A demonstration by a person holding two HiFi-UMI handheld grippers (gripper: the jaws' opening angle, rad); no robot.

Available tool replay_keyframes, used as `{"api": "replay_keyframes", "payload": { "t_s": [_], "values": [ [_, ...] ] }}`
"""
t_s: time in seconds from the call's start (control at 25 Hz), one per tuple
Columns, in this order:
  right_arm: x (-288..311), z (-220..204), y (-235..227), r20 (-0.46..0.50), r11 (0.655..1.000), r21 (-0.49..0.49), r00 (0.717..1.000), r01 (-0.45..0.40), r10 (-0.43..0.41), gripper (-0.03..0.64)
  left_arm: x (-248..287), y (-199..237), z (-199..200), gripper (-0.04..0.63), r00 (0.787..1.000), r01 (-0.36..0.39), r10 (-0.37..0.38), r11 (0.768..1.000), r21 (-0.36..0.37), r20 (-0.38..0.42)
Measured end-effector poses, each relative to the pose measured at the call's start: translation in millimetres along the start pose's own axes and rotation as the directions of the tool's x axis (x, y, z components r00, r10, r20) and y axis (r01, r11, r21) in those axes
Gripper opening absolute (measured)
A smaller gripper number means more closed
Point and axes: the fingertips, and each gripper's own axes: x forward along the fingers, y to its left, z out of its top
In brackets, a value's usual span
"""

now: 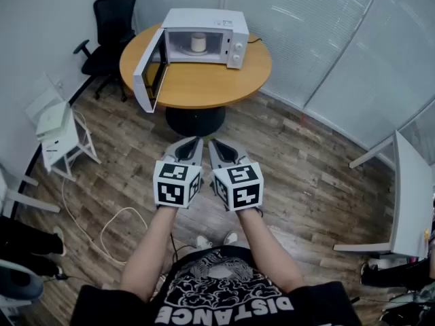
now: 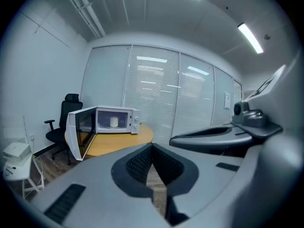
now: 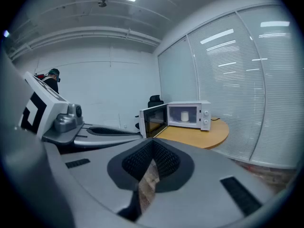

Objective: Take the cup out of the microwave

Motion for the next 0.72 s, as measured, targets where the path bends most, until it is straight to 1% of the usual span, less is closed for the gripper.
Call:
{"api": "replay_keyframes", "payload": {
  "t_s": [0.2, 0.44, 0.72],
  "values": [
    [4, 2, 5, -0.004, 1.0, -0.009, 1.0, -0.003, 0.002, 0.015, -1, 5, -2, 0.009, 1.0, -0.006, 0.006, 1.0, -0.01, -0.003],
    [13, 3, -4, -0.004, 1.0, -0.008, 1.0, -0.009, 0.009, 0.015, 11, 8, -1, 0.011, 1.0, -0.011, 0.011, 1.0, -0.005, -0.008],
    [39, 11, -31, 0.005, 0.999, -0.011, 0.999, -0.037, 0.037, 0.015, 45, 17, 8, 0.009, 0.999, -0.038, 0.038, 0.999, -0.006, -0.012]
  ]
}}
